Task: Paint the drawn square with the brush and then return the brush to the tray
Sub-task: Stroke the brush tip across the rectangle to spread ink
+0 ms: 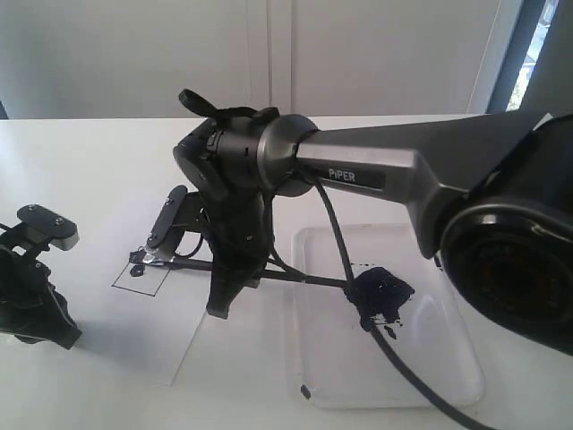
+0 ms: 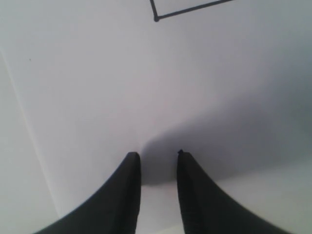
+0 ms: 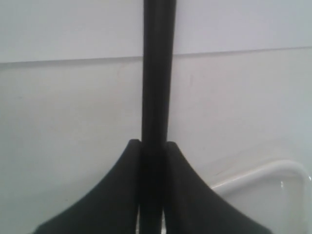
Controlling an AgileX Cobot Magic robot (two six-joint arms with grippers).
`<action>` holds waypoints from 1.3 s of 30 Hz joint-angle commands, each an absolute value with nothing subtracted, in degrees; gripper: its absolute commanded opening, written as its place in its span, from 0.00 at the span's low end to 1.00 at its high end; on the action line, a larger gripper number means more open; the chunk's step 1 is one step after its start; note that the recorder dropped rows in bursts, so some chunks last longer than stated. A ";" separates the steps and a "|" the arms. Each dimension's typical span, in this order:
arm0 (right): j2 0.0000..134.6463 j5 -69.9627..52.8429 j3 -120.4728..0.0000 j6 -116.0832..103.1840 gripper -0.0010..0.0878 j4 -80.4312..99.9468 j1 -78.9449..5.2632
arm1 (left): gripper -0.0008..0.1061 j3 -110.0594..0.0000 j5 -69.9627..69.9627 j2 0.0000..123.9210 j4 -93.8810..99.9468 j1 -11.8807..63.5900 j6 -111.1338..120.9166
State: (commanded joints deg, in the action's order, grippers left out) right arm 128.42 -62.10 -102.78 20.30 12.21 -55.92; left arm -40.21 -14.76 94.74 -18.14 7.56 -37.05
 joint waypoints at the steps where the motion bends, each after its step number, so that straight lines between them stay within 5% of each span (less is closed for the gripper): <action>1: 128.42 -62.48 -102.78 20.30 0.01 11.98 -55.92 | 0.32 -40.21 -14.76 94.74 -18.14 7.56 -37.05; 39: 128.42 -69.55 -102.78 21.64 0.01 8.44 -55.92 | 0.32 -40.21 -14.73 94.74 -18.35 7.56 -36.82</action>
